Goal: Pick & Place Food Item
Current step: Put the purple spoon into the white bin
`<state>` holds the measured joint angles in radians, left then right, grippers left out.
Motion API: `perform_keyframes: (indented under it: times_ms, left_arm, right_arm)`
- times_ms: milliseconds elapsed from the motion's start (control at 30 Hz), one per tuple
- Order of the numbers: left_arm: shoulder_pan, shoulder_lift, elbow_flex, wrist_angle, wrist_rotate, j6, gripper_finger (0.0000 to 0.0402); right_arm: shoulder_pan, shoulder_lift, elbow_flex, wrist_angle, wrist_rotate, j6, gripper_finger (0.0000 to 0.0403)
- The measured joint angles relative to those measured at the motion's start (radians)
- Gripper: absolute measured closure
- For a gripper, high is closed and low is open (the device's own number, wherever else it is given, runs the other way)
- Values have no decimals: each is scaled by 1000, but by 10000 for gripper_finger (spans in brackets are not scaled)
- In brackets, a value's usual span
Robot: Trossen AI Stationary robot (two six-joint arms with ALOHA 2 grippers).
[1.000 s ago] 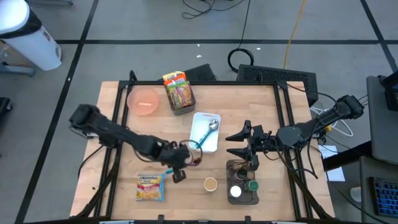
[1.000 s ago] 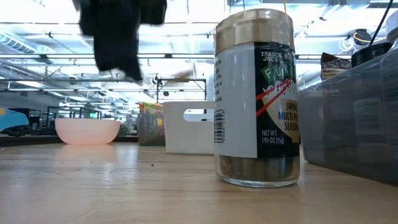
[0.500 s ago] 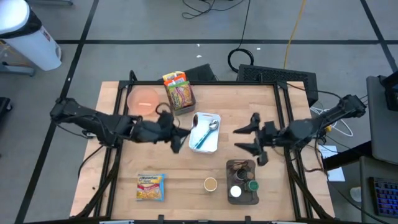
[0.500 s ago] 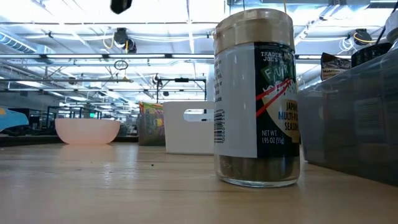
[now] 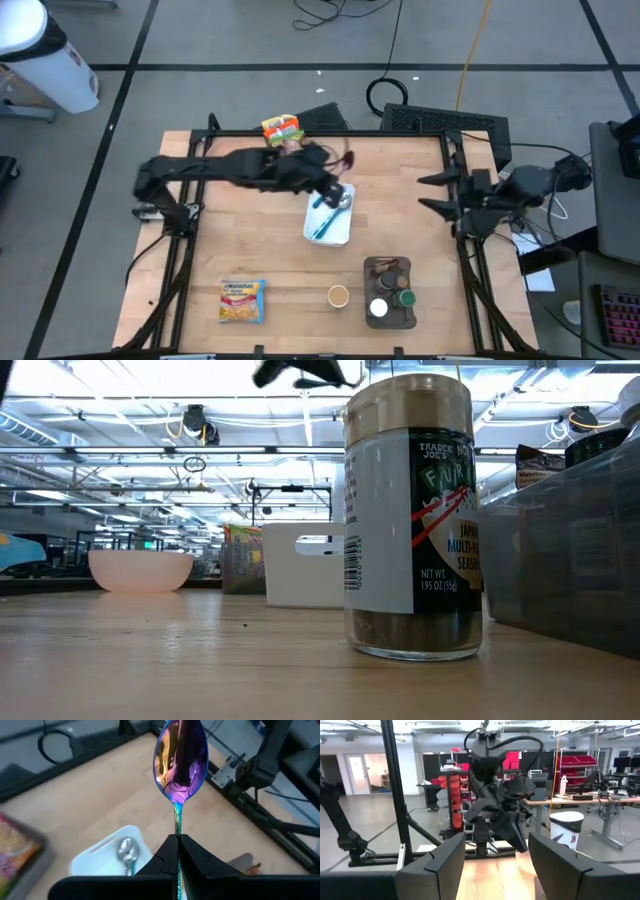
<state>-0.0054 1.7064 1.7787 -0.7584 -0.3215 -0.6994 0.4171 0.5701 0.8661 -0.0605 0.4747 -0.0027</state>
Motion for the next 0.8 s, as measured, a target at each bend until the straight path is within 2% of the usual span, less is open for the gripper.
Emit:
perform_keyframes:
  times_ms: [167,267,467,800]
  left_arm:
    - [35,170,221,-129,95,-57,398]
    - [40,257,295,-189,120,-73,398]
    - [30,367,310,-287,191,-115,398]
    - [10,470,306,-370,179,-156,398]
  right_arm:
    - [0,-88,0,-109,2,18,193]
    - [0,-117,0,-161,0,35,193]
    - [1,-139,-1,-266,-3,95,193]
    - [1,-138,-1,-291,-3,97,193]
